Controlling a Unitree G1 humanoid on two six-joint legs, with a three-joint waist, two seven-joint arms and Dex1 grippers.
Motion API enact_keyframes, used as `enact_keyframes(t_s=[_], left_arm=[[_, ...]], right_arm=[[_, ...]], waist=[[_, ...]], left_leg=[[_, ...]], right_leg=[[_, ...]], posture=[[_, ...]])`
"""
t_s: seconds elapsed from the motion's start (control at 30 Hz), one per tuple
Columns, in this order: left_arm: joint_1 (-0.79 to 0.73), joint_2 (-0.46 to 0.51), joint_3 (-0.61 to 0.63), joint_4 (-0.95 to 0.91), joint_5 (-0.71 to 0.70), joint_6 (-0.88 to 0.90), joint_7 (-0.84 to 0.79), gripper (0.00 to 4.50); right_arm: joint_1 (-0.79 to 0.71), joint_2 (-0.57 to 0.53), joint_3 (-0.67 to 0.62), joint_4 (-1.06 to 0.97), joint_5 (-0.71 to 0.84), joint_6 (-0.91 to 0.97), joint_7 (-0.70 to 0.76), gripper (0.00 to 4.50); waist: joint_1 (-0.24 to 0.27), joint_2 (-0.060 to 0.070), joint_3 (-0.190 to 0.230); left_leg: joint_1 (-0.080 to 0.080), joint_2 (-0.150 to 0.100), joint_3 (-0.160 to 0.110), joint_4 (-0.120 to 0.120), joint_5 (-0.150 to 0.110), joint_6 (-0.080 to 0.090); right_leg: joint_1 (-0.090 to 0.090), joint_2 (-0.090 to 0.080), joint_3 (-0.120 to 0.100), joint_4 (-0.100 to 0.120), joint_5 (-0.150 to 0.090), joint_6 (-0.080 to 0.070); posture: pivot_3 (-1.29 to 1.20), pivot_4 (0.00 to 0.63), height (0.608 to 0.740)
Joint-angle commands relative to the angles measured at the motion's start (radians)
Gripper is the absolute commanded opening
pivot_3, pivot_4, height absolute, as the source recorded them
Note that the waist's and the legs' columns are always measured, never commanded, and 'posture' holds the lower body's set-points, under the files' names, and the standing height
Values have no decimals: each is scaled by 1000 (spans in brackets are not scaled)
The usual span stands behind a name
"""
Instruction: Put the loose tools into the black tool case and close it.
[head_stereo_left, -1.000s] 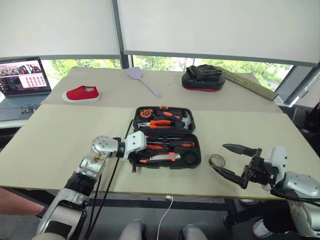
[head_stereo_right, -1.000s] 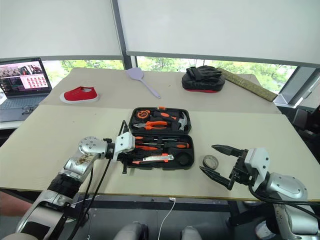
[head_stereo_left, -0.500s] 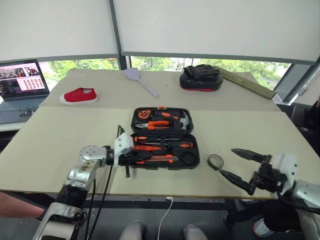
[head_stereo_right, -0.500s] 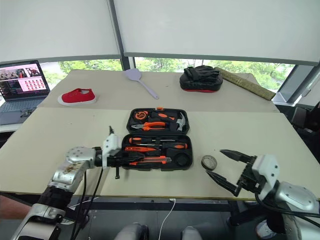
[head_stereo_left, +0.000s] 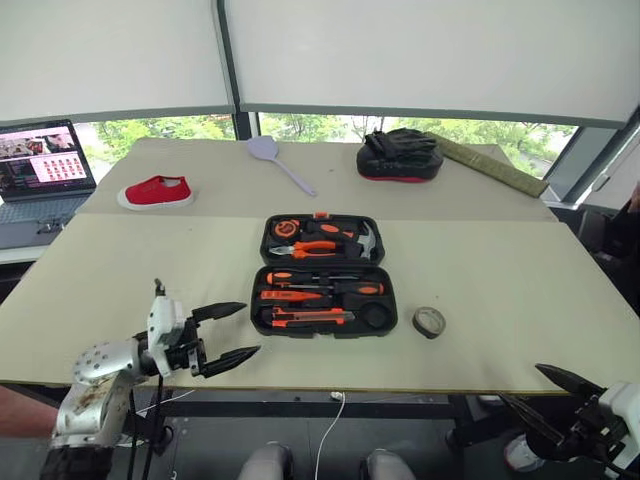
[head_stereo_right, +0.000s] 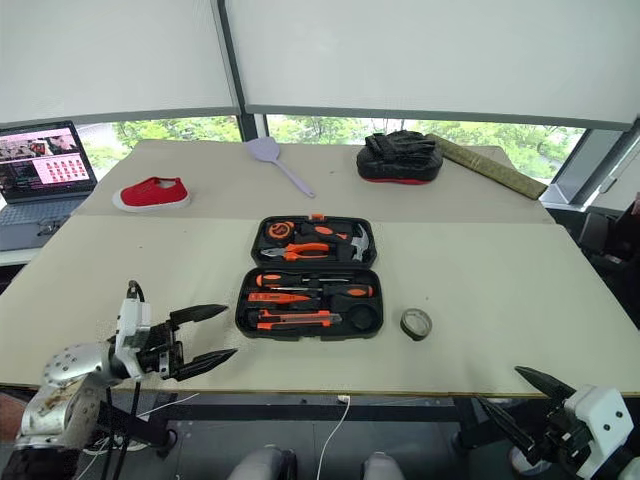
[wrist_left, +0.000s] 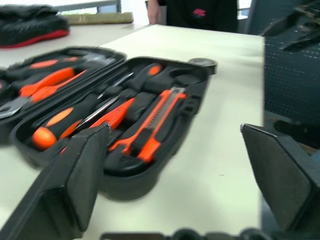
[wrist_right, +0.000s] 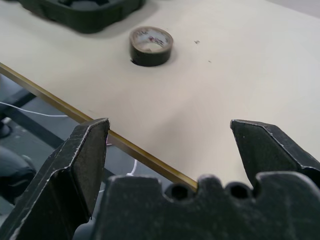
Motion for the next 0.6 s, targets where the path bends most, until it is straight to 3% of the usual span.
enact_keyframes(t_s=[0.03,0.17,0.3,0.4,0.6], left_arm=[[-25,7,-4,-96,-61,15,-8,4464],[-32,10,-33,-116,-79,78,1,4464],[-27,19,-57,-135,-79,89,-22,4464],[-30,10,-49,-147,-81,91,2,4464],[17,-6,-59,-193,-99,95,26,4464]], right_arm=[[-103,-150,60,-185,141,288,-46,4500],[-365,-260,226,-205,181,513,-122,4500],[-582,-312,420,-118,76,637,-154,4500],[-655,-341,522,-60,-13,619,-126,4500],[-735,-361,646,32,-123,607,-77,4500]], waist=[[0,0,0],[-1,-2,1],[10,-5,3],[18,-5,3],[15,-6,4]], left_leg=[[0,1,1,0,0,0],[4,1,2,0,0,0],[0,0,4,0,0,1],[-8,-2,4,0,1,11],[-16,-4,7,2,-2,16]], right_leg=[[0,0,-1,0,0,0],[-1,2,-3,0,1,-1],[-4,3,-5,-1,1,-2],[-7,4,-5,-2,3,-7],[-14,4,-3,-1,7,2]], posture=[[0,150,740],[0,150,740],[0,150,740],[0,150,740],[0,150,740]])
